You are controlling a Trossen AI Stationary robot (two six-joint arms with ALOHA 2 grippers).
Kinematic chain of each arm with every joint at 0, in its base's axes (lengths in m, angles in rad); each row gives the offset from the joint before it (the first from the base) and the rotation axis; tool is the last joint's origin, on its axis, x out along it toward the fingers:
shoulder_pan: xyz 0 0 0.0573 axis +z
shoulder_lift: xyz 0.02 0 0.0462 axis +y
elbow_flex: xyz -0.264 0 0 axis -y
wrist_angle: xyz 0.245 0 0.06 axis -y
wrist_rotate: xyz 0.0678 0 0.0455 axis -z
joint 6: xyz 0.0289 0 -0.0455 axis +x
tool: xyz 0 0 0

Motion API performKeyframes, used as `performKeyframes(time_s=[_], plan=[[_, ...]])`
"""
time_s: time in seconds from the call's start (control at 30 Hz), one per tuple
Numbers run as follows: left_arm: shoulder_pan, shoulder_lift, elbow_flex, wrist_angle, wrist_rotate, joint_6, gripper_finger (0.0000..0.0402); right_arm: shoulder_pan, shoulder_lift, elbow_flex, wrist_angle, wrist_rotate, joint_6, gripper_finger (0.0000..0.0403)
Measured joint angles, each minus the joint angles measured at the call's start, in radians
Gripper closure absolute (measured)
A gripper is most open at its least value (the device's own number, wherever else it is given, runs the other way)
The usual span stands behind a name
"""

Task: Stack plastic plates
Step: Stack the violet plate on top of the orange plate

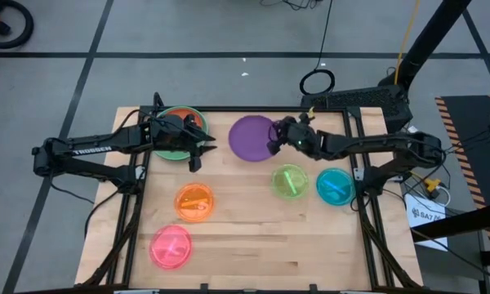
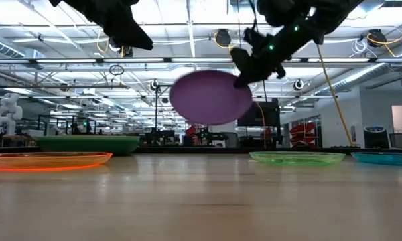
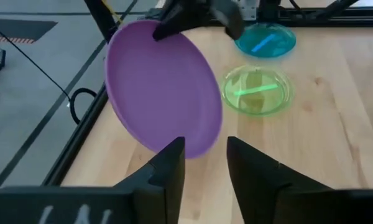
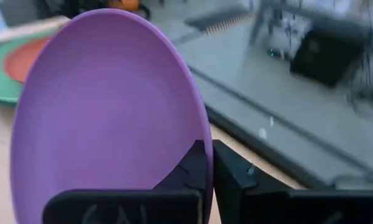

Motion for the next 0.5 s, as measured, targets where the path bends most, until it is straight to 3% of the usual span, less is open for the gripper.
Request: performKeyframes(time_s=[0.27,0.5], plan=[[0.0,0.055,-0.001,0.05,-0.034,-0.017,0.0184,0.115,-0.001,0.0,0.238,0.03,-0.27,0.0398],[0.001,0.137,0.0,0.118,-0.048,-0.054,0.017,0.169,0.001,0.0,0.268,0.147,-0.377,0.0399]])
